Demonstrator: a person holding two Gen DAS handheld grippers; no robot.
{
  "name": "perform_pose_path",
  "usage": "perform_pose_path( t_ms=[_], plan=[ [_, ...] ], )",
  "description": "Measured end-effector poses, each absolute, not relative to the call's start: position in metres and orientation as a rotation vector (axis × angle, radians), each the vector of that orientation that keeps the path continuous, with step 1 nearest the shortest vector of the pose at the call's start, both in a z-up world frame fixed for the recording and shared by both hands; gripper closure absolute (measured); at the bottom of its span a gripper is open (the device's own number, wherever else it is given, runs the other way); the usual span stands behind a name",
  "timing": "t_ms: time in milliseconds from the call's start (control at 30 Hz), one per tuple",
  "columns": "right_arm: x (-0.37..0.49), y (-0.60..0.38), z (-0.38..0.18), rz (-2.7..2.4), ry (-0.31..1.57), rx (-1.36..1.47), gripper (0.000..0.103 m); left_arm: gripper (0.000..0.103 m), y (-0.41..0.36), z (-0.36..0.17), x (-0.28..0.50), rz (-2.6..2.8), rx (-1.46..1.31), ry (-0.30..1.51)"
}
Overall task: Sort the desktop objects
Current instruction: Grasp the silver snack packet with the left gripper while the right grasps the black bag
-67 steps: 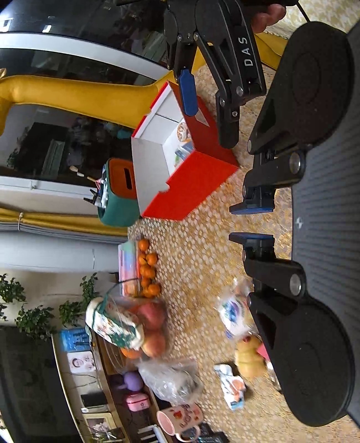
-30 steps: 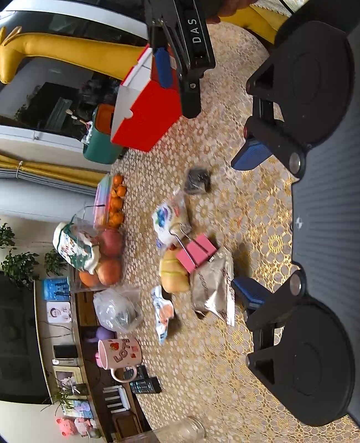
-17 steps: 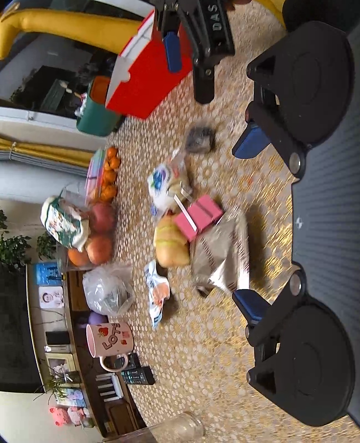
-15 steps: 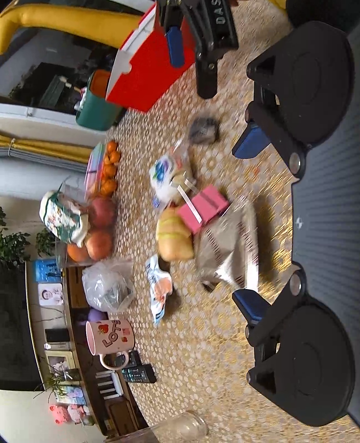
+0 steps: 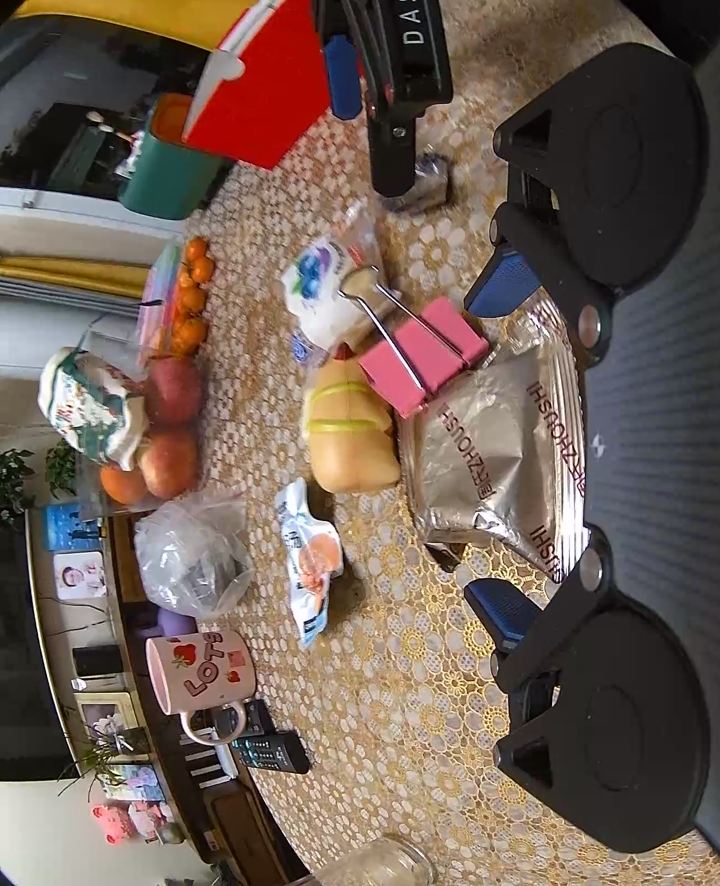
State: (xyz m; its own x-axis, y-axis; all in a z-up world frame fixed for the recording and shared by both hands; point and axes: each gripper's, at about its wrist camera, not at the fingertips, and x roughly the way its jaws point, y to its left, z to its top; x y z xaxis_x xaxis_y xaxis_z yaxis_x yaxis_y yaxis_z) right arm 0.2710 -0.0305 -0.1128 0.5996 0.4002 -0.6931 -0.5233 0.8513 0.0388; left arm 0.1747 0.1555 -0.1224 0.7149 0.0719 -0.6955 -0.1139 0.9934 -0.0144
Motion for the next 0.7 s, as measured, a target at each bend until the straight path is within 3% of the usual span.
perform_pose_path(
  t_ms=[267, 500, 700],
  plan=[
    [0.282, -0.028, -0.127, 0.503, 0.799, -0.16, 0.012, 0.002, 0.159, -0.127, 0.178, 0.113, -0.056, 0.758],
    [0.287, -0.027, -0.138, 0.493, 0.838, -0.153, 0.02, 0.002, 0.161, -0.128, 0.177, 0.107, -0.061, 0.745],
    [0.284, -0.026, -0.142, 0.509, 0.854, -0.167, 0.029, 0.014, 0.164, -0.131, 0.172, 0.105, -0.084, 0.744]
  ],
)
